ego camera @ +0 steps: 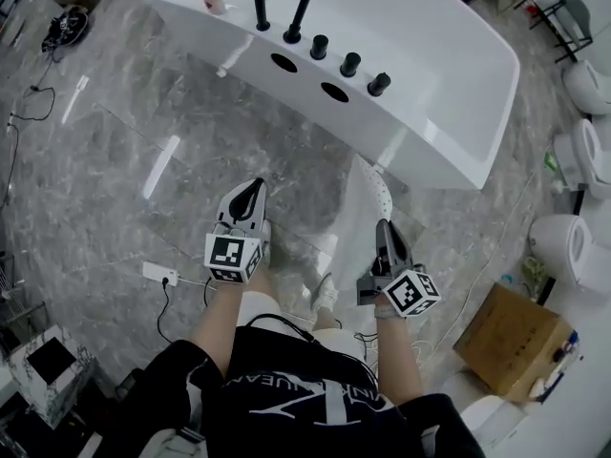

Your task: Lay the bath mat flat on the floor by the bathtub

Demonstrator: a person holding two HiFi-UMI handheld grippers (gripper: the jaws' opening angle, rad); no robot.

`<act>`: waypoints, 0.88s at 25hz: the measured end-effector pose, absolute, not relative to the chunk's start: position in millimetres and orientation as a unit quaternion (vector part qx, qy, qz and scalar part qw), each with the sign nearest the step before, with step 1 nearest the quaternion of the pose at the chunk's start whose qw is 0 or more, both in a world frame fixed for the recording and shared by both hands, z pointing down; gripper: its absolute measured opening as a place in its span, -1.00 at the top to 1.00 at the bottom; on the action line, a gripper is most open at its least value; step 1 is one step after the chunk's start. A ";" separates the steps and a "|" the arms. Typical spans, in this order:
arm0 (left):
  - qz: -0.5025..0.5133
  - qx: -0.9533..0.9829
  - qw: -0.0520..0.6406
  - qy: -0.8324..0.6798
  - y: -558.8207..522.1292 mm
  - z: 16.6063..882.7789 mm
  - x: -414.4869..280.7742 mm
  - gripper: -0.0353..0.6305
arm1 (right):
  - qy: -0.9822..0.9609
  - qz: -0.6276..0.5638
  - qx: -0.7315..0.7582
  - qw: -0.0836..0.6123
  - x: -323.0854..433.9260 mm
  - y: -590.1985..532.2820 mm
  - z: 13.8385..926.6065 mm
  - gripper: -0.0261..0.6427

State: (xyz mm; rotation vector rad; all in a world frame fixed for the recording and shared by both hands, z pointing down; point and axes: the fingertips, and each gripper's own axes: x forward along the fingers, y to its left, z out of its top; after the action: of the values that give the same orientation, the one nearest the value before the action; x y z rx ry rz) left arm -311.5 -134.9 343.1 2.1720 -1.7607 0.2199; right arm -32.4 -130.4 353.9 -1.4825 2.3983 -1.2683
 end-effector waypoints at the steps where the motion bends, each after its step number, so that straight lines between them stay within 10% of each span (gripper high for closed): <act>1: 0.078 0.767 0.170 -0.614 -143.8 350.0 -317.5 0.83 | 0.773 -0.412 -0.482 0.024 -40.9 -137.0 362.2 0.81; 22: 0.072 0.794 0.210 -0.566 -220.0 464.8 -423.1 0.83 | 0.724 -0.499 -0.450 0.159 -277.4 -282.8 517.9 0.81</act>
State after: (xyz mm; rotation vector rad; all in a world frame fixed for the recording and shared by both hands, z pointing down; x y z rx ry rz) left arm -423.1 -220.0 464.8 2.2064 -1.5749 0.2011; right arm -277.4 -282.8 517.9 -1.2851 2.0690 -1.4264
